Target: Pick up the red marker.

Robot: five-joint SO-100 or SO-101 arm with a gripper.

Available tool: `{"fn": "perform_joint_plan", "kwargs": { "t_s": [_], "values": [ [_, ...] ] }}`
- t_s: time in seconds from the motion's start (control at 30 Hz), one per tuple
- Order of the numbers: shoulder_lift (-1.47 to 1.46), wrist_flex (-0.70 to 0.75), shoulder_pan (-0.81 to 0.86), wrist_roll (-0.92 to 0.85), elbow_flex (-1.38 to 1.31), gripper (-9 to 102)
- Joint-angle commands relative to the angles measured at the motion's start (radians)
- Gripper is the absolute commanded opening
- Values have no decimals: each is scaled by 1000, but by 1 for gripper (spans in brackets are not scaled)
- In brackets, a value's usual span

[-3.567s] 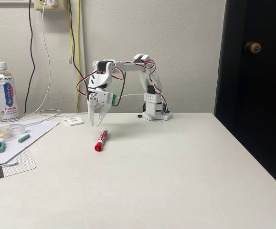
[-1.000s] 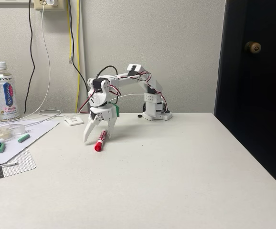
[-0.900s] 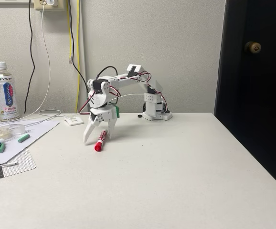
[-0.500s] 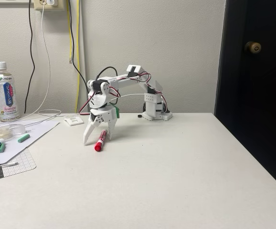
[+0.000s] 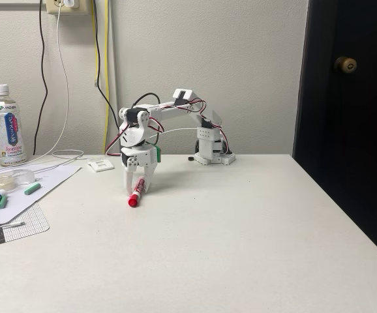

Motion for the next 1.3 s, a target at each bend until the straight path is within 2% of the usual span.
{"fn": "perform_joint_plan", "kwargs": {
  "t_s": [0.0, 0.33, 0.7, 1.27],
  "values": [
    [18, -2, -12, -3, 8, 12],
    [57, -18, -11, -17, 6, 0],
    [130, 3, -18, -29, 6, 0],
    [400, 71, -81, -37, 5, 0]
  ]
}}
